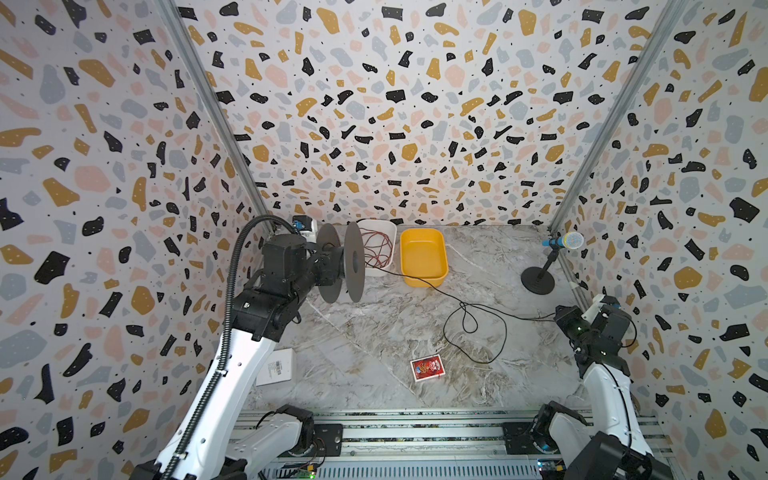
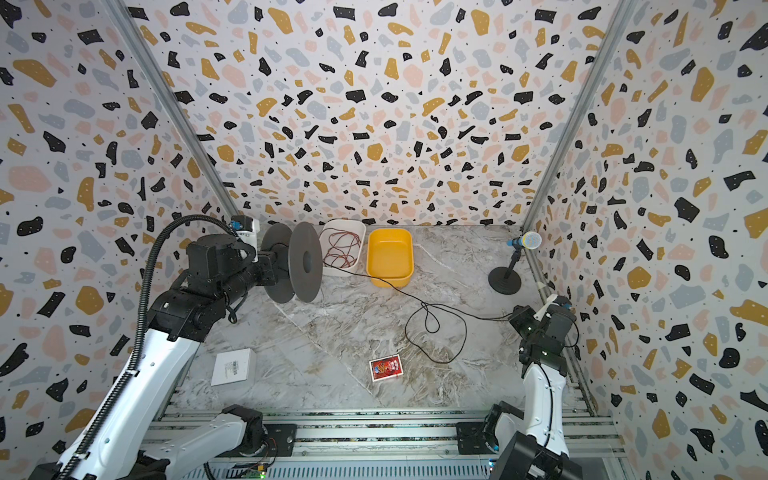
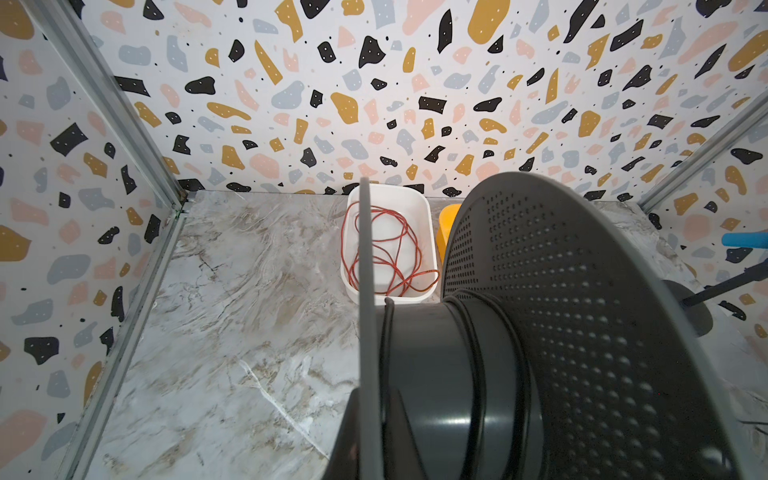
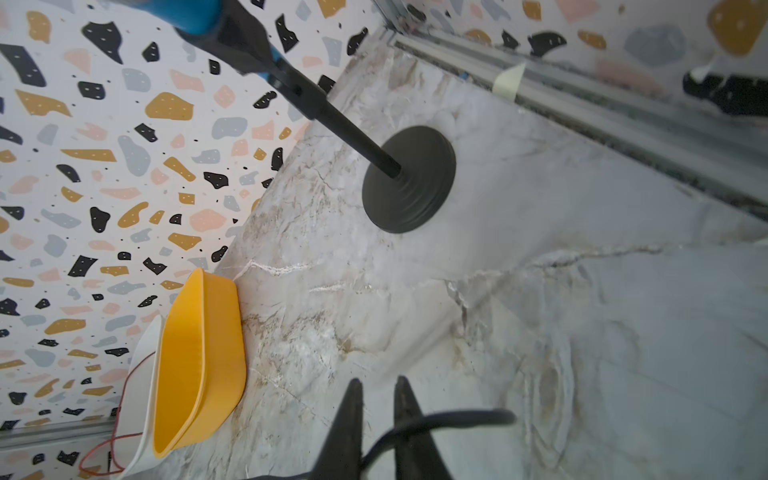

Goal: Wrap the cables
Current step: 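Release the cable and move the right gripper back toward its rest side, then reach the right gripper to the loose black cable near the spool and grasp it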

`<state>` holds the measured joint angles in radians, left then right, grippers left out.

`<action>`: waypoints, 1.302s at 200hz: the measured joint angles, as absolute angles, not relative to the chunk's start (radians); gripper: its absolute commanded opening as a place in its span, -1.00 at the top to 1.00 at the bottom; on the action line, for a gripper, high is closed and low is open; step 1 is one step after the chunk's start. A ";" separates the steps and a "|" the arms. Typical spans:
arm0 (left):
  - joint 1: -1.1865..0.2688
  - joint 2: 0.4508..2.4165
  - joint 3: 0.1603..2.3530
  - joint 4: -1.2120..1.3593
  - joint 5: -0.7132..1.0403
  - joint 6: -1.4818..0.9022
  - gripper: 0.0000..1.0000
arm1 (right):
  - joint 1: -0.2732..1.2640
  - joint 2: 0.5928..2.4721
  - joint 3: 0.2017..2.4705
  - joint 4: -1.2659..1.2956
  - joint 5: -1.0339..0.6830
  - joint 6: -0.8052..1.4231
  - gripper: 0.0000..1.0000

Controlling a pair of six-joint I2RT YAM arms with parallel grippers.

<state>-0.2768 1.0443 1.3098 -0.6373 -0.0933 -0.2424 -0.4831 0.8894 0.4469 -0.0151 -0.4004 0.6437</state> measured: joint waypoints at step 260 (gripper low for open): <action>-0.276 1.000 1.263 -0.606 0.245 -0.283 1.00 | 0.545 1.419 0.584 0.553 -0.220 0.199 -0.72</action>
